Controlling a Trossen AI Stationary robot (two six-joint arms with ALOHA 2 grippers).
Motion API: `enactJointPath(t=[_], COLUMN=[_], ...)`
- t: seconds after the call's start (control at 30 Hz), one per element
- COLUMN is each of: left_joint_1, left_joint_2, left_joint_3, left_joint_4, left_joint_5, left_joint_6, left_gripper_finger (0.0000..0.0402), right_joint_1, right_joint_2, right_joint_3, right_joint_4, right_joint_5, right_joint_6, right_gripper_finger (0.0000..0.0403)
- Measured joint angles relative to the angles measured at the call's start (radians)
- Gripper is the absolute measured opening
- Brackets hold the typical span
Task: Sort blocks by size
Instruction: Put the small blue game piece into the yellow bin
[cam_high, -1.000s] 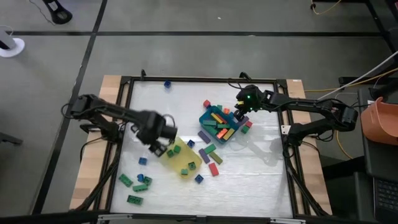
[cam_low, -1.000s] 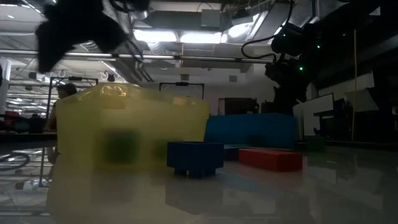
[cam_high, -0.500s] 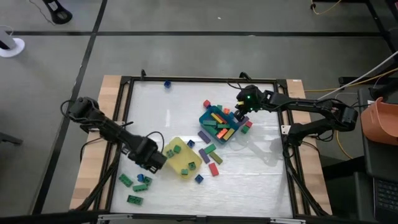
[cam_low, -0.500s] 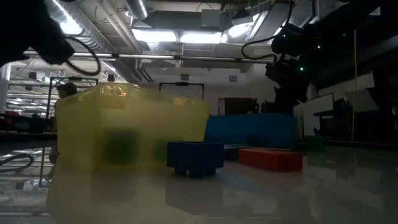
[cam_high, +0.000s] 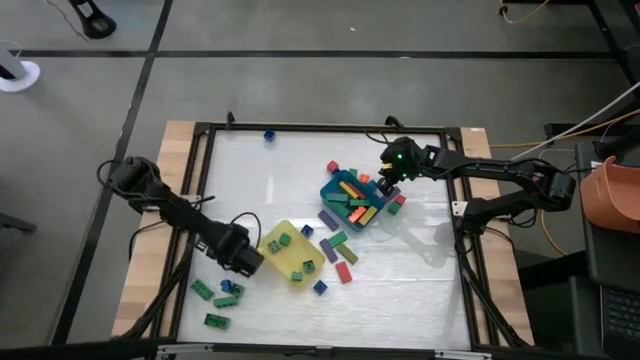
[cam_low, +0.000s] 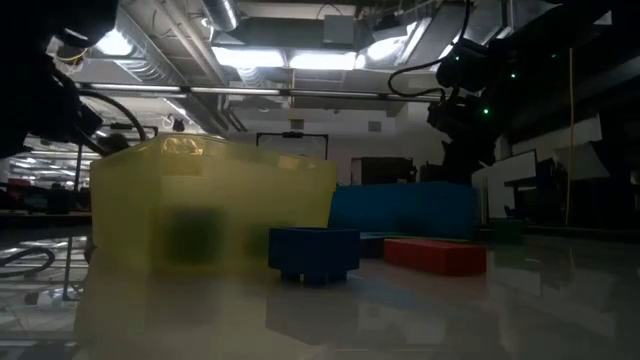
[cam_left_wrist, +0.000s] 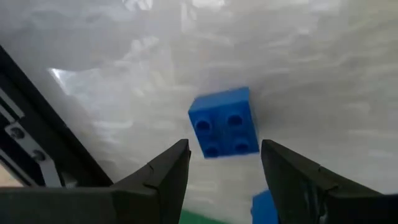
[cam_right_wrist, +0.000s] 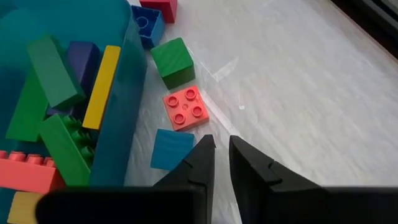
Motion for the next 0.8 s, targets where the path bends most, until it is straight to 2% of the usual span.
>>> enactJointPath(t=[0.3,0.43,0.5,0.8], left_joint_1=[0.0,0.0,0.0,-0.001], left_joint_2=[-0.005,-0.005,-0.006,-0.002], left_joint_3=[-0.087,-0.088,-0.083,0.02], left_joint_4=[0.143,0.15,0.146,0.146], left_joint_5=[-0.004,-0.004,-0.005,-0.063], left_joint_6=[0.001,-0.011,-0.014,-0.008], left_gripper_finger=[0.0184,0.0148,0.0123,0.0121], right_joint_1=[0.0,0.0,0.0,0.0], right_joint_2=[0.0,0.0,0.0,0.0], right_joint_3=[0.0,0.0,0.0,-0.001], right_joint_4=[-0.002,-0.004,-0.004,-0.005], right_joint_5=[0.0,0.0,0.0,0.0], right_joint_6=[0.001,0.001,0.001,0.0], right_gripper_finger=[0.0051,0.0051,0.0051,0.0051])
